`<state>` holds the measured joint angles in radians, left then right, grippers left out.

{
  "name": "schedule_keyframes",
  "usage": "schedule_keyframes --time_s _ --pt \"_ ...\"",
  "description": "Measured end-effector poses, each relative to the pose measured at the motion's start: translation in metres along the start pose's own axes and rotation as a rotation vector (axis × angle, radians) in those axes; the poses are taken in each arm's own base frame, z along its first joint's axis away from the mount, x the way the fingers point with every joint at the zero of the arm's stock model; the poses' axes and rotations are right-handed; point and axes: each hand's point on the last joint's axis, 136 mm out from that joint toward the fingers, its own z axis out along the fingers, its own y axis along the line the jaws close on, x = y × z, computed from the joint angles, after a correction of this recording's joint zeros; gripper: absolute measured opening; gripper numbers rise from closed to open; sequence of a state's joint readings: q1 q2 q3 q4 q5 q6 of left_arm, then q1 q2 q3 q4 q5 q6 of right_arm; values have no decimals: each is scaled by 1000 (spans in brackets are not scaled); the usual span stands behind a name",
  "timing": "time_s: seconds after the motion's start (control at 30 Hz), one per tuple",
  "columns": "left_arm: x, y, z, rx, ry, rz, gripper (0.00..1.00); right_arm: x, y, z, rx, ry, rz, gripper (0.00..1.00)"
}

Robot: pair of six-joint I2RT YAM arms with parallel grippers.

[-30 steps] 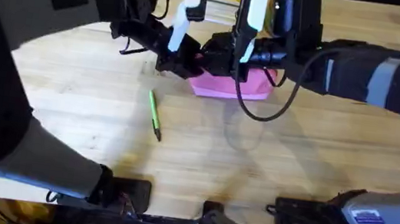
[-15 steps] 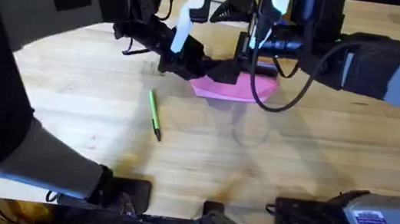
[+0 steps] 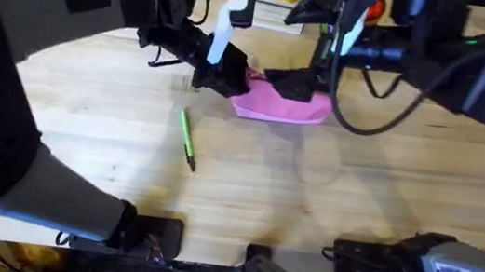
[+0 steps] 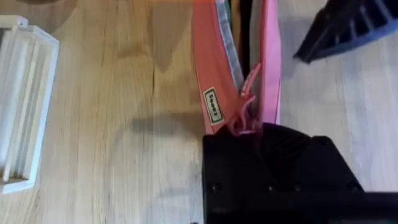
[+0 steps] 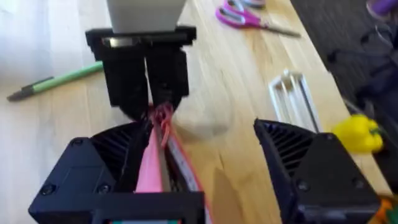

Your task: Unzip the bag, pick up the pens from the table one at a time and place them inside, then zip the bag closed.

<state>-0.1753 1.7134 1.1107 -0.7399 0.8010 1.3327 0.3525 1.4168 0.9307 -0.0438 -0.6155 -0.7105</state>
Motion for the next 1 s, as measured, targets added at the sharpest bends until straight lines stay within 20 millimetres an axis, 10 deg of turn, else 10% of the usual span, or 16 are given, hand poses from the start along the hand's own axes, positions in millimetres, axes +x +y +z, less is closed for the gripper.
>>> schedule_keyframes --time_s 0.33,0.57,1.0 --pt "0 1 0 -5 -1 6 56 46 21 -54 54 376 -57 993" --pt "-9 -1 3 7 -31 22 970 39 29 -51 44 391 -131 993" --pt "6 -7 -16 10 -20 -81 993 40 31 -50 39 400 -144 895"
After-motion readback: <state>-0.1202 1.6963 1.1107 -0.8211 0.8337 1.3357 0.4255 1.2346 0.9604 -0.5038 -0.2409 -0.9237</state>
